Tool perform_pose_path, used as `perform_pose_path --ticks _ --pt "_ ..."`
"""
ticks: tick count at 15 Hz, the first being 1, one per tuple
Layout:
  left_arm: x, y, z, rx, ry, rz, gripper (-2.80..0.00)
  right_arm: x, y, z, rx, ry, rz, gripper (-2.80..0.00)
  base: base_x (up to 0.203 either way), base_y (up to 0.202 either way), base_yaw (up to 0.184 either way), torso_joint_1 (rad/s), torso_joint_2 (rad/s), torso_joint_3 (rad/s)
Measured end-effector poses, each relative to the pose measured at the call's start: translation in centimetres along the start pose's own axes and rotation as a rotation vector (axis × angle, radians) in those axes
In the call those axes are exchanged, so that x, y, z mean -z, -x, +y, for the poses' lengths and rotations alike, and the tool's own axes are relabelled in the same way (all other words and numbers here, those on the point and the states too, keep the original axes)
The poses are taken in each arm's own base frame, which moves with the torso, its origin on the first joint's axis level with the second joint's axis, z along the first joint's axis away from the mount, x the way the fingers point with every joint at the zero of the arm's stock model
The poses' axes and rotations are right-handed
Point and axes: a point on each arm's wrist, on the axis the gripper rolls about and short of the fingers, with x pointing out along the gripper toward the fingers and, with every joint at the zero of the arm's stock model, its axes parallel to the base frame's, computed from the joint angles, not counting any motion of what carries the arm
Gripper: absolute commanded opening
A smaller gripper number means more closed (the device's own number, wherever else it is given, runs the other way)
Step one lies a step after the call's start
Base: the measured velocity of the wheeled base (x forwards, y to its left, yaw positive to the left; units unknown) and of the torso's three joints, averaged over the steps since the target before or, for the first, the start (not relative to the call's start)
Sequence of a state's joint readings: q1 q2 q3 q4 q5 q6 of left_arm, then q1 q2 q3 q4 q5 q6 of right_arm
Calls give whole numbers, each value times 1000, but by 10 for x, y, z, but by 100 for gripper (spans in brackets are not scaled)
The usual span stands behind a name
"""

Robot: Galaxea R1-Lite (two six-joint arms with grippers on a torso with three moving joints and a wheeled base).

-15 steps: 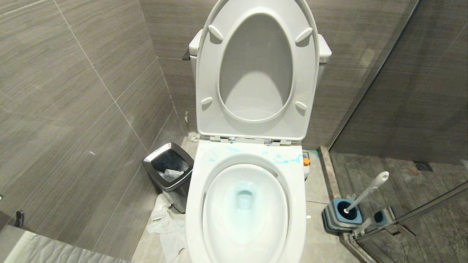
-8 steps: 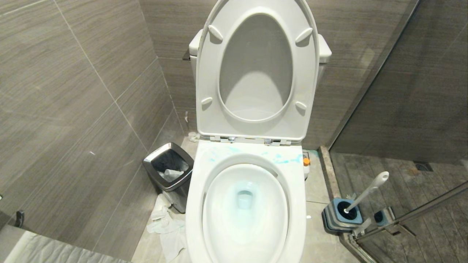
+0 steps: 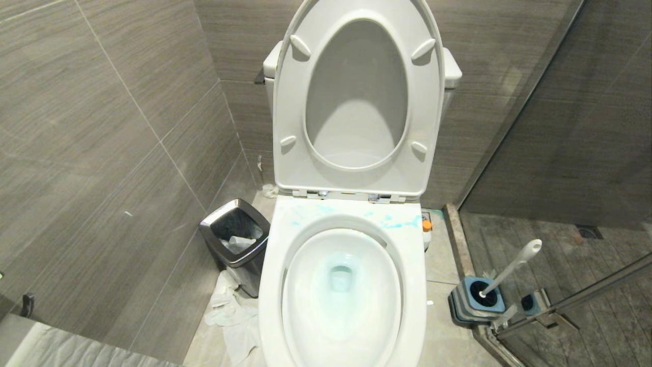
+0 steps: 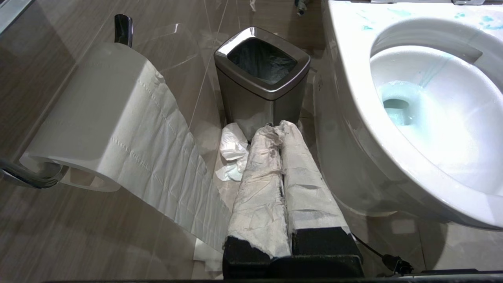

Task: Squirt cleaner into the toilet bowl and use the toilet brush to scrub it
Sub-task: Flush the toilet

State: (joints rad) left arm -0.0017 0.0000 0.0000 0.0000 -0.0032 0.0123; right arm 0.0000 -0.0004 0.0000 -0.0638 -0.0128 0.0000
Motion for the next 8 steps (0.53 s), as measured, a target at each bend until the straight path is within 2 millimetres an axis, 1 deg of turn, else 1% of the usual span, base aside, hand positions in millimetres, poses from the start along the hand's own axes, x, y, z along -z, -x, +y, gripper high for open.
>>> perform_pose_path --ticks 6,8 --pt "1 0 0 0 -5 5 -280 0 0 0 -1 0 0 -280 0 0 0 0 0 0" --pt "0 0 0 0 -45 1 -280 0 0 0 -1 0 0 -280 0 0 0 0 0 0"
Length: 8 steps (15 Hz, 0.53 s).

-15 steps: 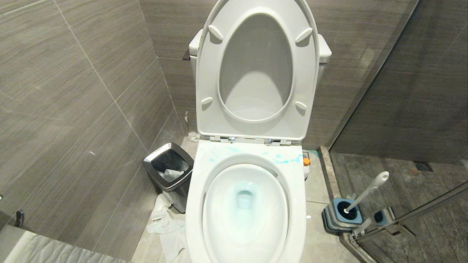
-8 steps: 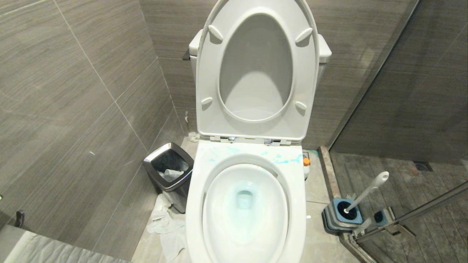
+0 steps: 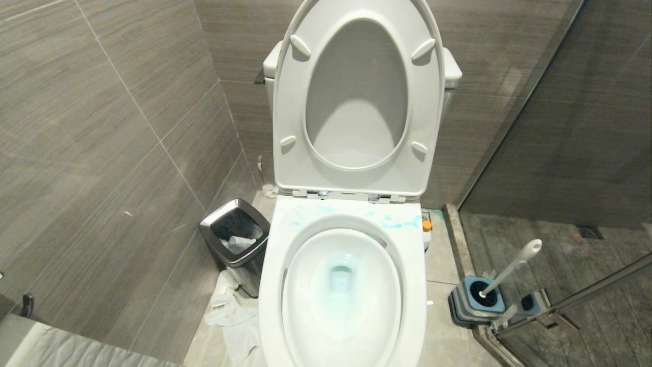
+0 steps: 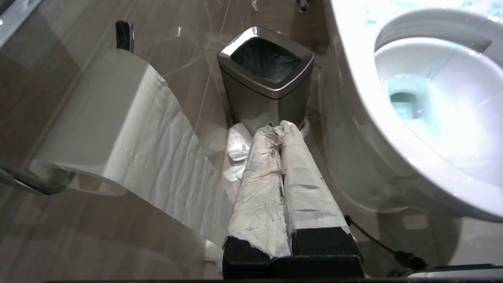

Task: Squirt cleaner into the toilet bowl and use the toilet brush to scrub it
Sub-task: Flush the toilet

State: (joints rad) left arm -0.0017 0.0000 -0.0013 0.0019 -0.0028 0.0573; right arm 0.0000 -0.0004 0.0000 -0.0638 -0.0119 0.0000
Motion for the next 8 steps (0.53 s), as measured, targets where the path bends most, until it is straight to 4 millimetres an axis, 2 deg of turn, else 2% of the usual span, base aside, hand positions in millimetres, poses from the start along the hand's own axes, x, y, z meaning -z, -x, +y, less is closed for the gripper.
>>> perform_pose_path --ticks 2,4,8 --pt "-4 1 0 1 -41 -15 -280 0 0 0 0 0 0 -280 0 0 0 0 0 0" --pt "-22 8 1 4 -56 -69 -280 0 0 0 0 0 0 -280 0 0 0 0 0 0" --pt "-78 24 4 0 -78 -180 -280 0 0 0 0 0 0 -280 0 0 0 0 0 0"
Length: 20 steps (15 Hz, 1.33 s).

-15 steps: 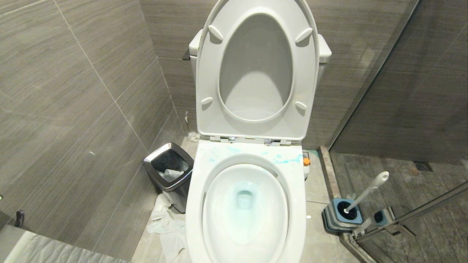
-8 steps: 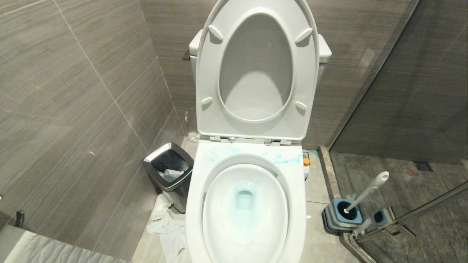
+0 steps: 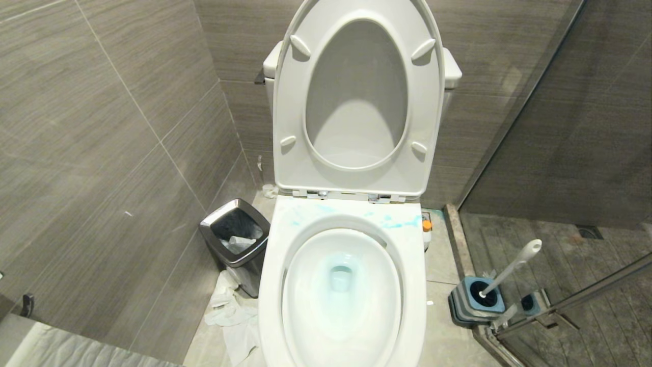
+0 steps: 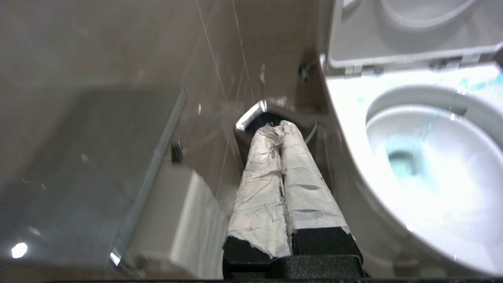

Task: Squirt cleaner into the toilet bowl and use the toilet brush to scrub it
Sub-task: Flush the toilet

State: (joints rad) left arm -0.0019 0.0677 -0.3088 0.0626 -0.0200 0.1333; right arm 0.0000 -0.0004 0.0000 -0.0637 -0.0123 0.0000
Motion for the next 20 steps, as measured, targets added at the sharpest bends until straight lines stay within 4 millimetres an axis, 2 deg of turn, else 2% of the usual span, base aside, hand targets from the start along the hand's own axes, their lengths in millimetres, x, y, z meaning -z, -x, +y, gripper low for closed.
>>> perform_pose_path --ticks 3,5,8,11,14,16,18,20 --pt "-60 -8 8 15 -2 -66 -280 0 0 0 0 0 0 -280 0 0 0 0 0 0" --pt "-105 -24 14 34 -3 -99 -280 0 0 0 0 0 0 -280 0 0 0 0 0 0" --pt "-171 -66 23 56 -5 -146 -280 0 0 0 0 0 0 -280 0 0 0 0 0 0" --pt "-218 -127 30 65 -3 -204 -280 0 0 0 0 0 0 -280 0 0 0 0 0 0" --pt "-249 -193 33 78 8 -247 -280 0 0 0 0 0 0 -280 0 0 0 0 0 0" --pt "-261 -234 31 95 22 -264 -280 0 0 0 0 0 0 -280 0 0 0 0 0 0" --pt "-267 -273 25 112 39 -276 -280 0 0 0 0 0 0 -280 0 0 0 0 0 0" --pt "-265 -312 13 144 70 -270 -280 0 0 0 0 0 0 -280 0 0 0 0 0 0"
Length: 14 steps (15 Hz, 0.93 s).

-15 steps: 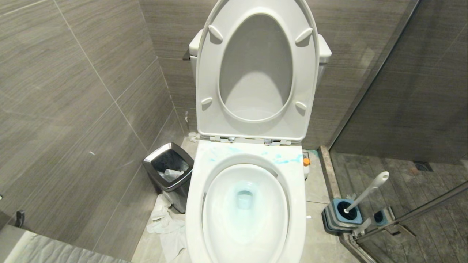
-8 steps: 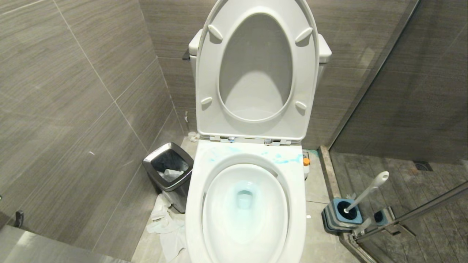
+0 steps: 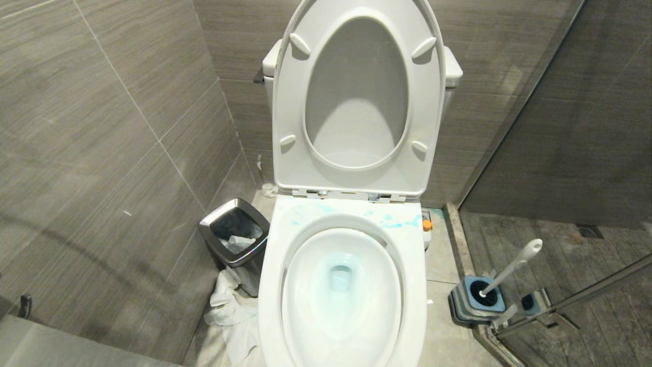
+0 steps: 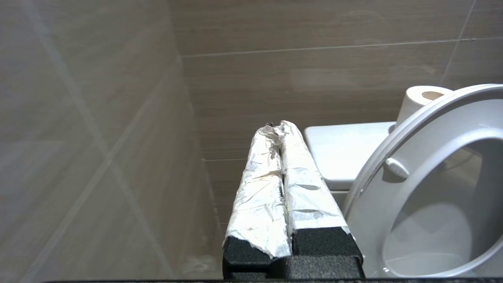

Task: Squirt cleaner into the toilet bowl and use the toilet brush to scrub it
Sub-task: Flush the toilet

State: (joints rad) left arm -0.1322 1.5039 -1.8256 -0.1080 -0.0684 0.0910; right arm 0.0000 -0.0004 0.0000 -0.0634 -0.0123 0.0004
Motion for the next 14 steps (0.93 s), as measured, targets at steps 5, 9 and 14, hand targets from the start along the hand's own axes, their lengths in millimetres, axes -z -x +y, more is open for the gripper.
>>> perform_pose_path --ticks 5,9,14 --pt "44 -62 -33 39 86 2 -280 0 0 0 0 0 0 -280 0 0 0 0 0 0" --pt "70 -86 -51 39 114 -18 -280 0 0 0 0 0 0 -280 0 0 0 0 0 0" --pt "85 -94 -64 67 114 8 -280 0 0 0 0 0 -1 -280 0 0 0 0 0 0"
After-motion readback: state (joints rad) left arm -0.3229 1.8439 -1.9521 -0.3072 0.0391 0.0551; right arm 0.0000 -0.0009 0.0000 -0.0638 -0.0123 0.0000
